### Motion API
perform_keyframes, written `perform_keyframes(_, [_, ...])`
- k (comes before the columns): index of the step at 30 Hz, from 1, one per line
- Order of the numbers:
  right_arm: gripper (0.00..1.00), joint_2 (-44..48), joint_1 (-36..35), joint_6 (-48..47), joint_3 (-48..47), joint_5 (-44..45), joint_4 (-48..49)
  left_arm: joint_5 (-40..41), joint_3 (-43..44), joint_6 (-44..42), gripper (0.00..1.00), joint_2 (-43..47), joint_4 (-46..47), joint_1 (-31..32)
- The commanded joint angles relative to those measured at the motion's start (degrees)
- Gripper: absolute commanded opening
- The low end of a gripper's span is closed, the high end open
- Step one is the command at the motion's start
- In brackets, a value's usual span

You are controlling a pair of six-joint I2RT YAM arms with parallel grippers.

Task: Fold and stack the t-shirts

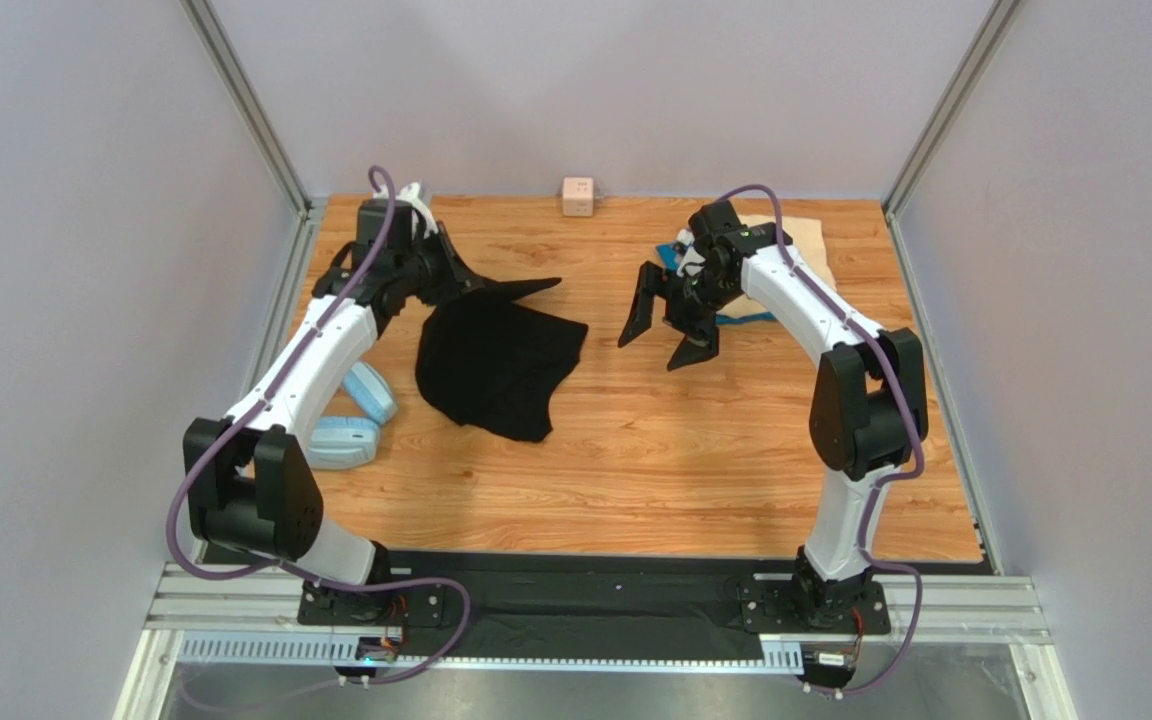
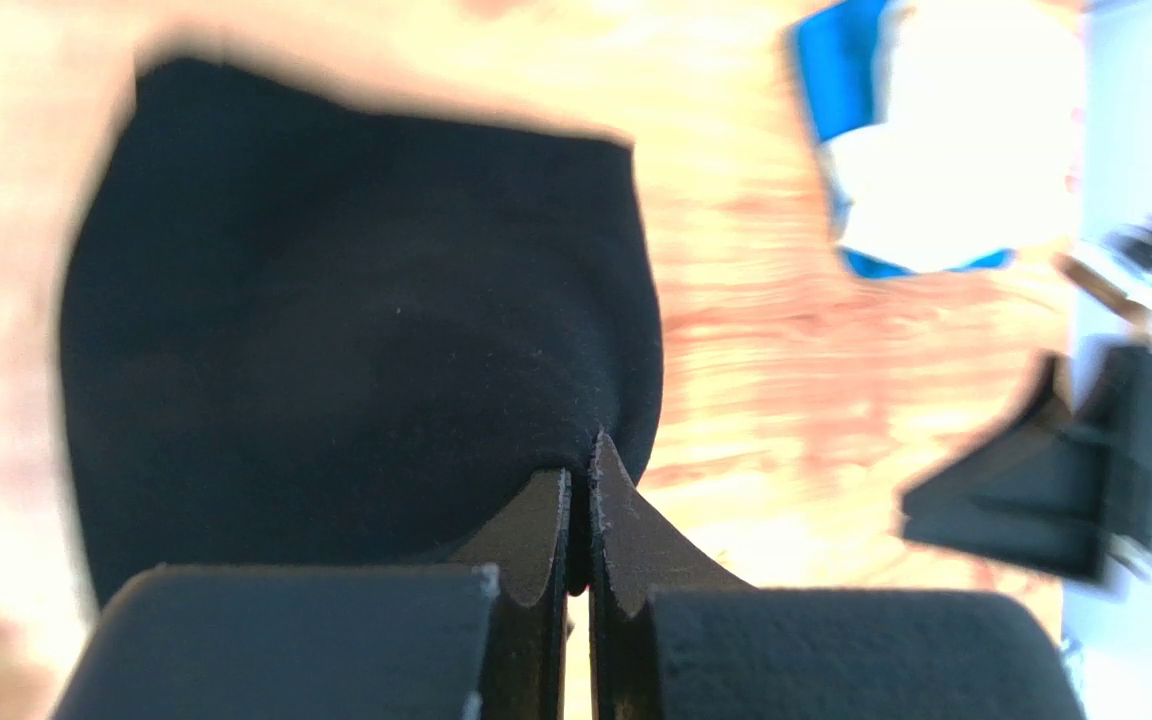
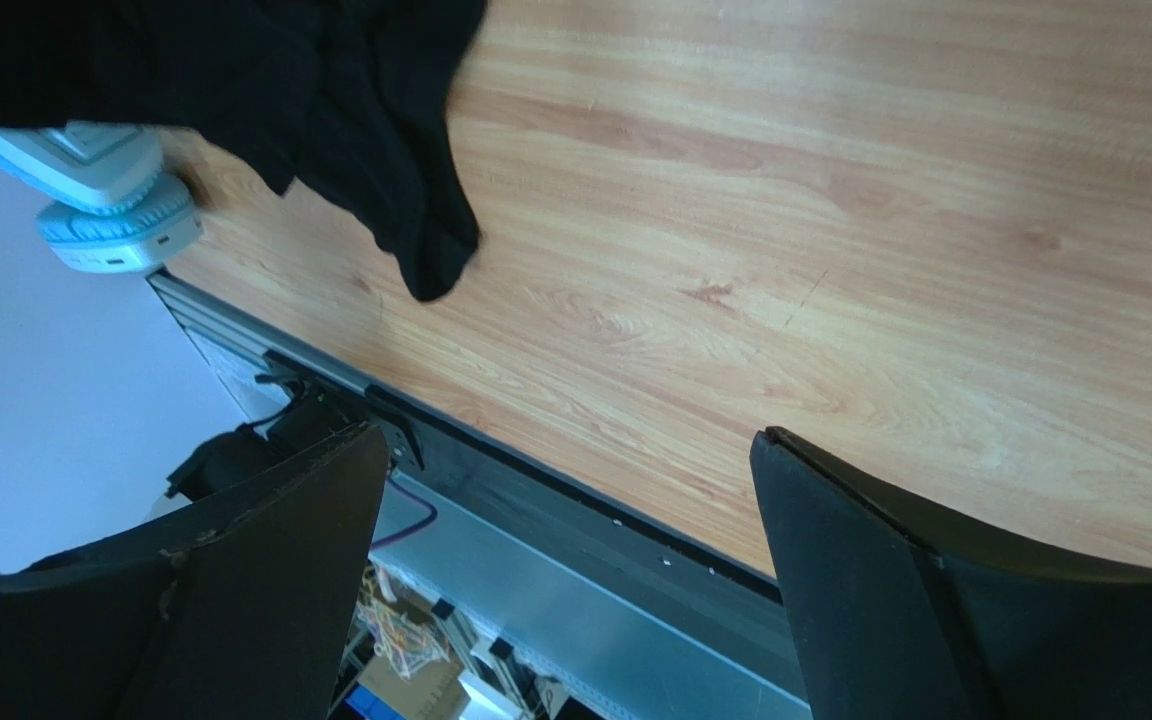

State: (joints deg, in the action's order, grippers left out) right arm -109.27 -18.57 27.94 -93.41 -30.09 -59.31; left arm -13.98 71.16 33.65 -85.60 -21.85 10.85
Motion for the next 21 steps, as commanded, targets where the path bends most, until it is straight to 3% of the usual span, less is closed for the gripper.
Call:
perform_keyframes(1, [0.98,2.66,2.13,2.81,-2.22,1.96,4.20,-7.28,9.78,-8.15,0.00,1.58,-7.83,1.54])
perform_keyframes(4, [0.98,2.49,3.27,3.69,-1.78,2.22,5.87,-7.91,13.74,-11.06,0.00,1.05,-10.40,4.08])
perform_keyframes(10, [0.98,3.63,4.59,5.19,0.06,3.19,8.94,-12.55,20.76,-8.60,0.00,-0.61,-11.63,12.59])
perform_keyframes(15, [0.98,4.51,6.87,9.05,3.40,3.81,10.79,-20.30,39.55,-2.36,0.00,-7.73,-15.93,18.23])
perform_keyframes(19, [0.98,5.91,8.11,10.11,5.51,4.42,12.81,-17.31,66.84,-7.46,0.00,-16.24,-29.38,24.47])
perform_keyframes(21, [0.98,6.53,8.90,9.59,5.34,4.42,12.90,-17.92,69.90,-5.09,0.00,-16.79,-29.66,24.39])
